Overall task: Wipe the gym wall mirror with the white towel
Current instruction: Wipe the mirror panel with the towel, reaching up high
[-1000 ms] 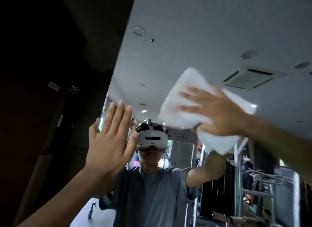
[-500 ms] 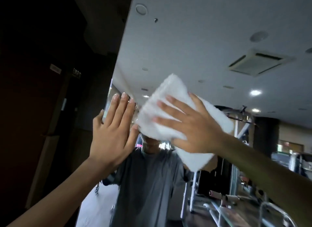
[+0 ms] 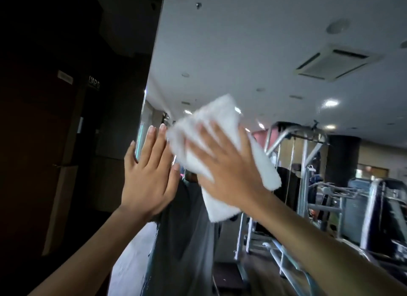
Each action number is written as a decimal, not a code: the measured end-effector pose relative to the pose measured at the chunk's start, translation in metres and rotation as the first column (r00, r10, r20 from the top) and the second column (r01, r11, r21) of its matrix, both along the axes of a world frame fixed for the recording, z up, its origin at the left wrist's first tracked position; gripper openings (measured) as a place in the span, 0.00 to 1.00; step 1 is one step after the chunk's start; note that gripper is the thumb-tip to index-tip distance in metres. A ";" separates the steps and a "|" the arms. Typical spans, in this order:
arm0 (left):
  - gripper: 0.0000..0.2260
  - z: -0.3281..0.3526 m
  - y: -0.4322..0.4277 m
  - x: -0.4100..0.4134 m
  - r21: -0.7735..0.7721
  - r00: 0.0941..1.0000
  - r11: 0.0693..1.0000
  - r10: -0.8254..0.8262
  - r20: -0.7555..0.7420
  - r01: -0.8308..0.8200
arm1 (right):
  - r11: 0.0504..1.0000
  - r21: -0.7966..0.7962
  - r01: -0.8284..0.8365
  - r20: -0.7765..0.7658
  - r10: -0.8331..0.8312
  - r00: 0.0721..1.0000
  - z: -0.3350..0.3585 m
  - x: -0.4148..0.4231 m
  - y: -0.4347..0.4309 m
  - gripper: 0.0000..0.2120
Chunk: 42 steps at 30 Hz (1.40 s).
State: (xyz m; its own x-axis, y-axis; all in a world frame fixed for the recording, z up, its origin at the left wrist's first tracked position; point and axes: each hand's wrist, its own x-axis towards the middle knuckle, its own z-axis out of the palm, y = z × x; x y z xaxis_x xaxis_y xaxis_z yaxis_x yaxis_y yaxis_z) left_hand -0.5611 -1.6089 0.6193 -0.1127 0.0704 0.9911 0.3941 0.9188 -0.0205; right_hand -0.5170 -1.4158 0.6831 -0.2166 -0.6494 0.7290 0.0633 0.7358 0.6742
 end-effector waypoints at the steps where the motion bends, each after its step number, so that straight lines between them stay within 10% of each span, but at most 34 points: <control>1: 0.28 -0.002 -0.001 -0.001 -0.003 1.000 1.000 -0.006 0.002 0.006 | 0.985 0.170 -0.009 0.045 0.002 0.999 -0.011 0.004 0.016 0.34; 5: 0.27 -0.033 -0.004 -0.002 -0.027 1.000 1.000 -0.002 0.004 0.002 | 0.832 0.538 -0.134 0.179 0.043 0.983 0.031 0.017 0.084 0.34; 9: 0.26 -0.047 -0.003 0.000 -0.027 1.000 1.000 0.011 0.001 -0.011 | 0.998 0.026 -0.063 0.001 0.063 0.998 0.089 0.016 0.089 0.32; 13: 0.26 -0.043 -0.006 0.001 -0.024 1.000 1.000 -0.011 -0.003 0.011 | 0.901 -0.424 -0.093 -0.156 0.029 0.987 0.040 0.001 0.028 0.34; 16: 0.27 -0.047 -0.008 0.000 -0.039 1.000 0.999 -0.022 0.000 0.022 | 0.991 0.058 -0.119 0.023 0.117 0.993 -0.037 0.000 0.014 0.37; 18: 0.27 -0.061 -0.012 -0.001 -0.034 0.999 0.999 -0.034 0.034 0.035 | 0.875 0.467 -0.124 0.184 0.041 0.982 -0.060 0.010 0.039 0.33; 21: 0.28 -0.092 -0.016 0.001 -0.027 0.998 0.999 -0.031 0.060 0.033 | 0.723 0.645 -0.247 0.319 0.039 0.947 -0.030 0.015 0.081 0.31; 26: 0.28 -0.097 -0.015 0.001 -0.021 0.997 0.998 -0.053 0.054 0.054 | 0.993 0.081 -0.090 0.029 0.088 0.996 0.037 0.015 0.094 0.30; 30: 0.27 -0.099 -0.017 0.001 -0.025 0.997 0.999 -0.045 0.056 0.046 | 0.878 -0.469 -0.094 -0.125 0.039 0.991 -0.014 0.007 0.031 0.33; 37: 0.27 -0.101 -0.016 -0.001 -0.024 0.997 0.999 -0.033 0.068 0.035 | 0.926 0.374 -0.044 0.190 -0.030 0.981 -0.138 0.022 0.088 0.33; 42: 0.29 -0.104 -0.008 -0.001 0.001 0.997 1.000 0.014 0.071 -0.014 | 0.943 -0.333 0.027 -0.042 -0.044 0.998 -0.074 0.024 0.127 0.31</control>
State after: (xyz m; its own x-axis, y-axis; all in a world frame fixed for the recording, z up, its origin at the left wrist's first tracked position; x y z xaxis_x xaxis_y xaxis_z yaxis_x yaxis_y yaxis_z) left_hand -0.5616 -1.6173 0.5158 -0.1842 0.0668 0.9806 0.3815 0.9243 0.0087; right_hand -0.4926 -1.2886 0.6088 -0.1943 -0.3612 0.9120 0.1197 0.9141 0.3875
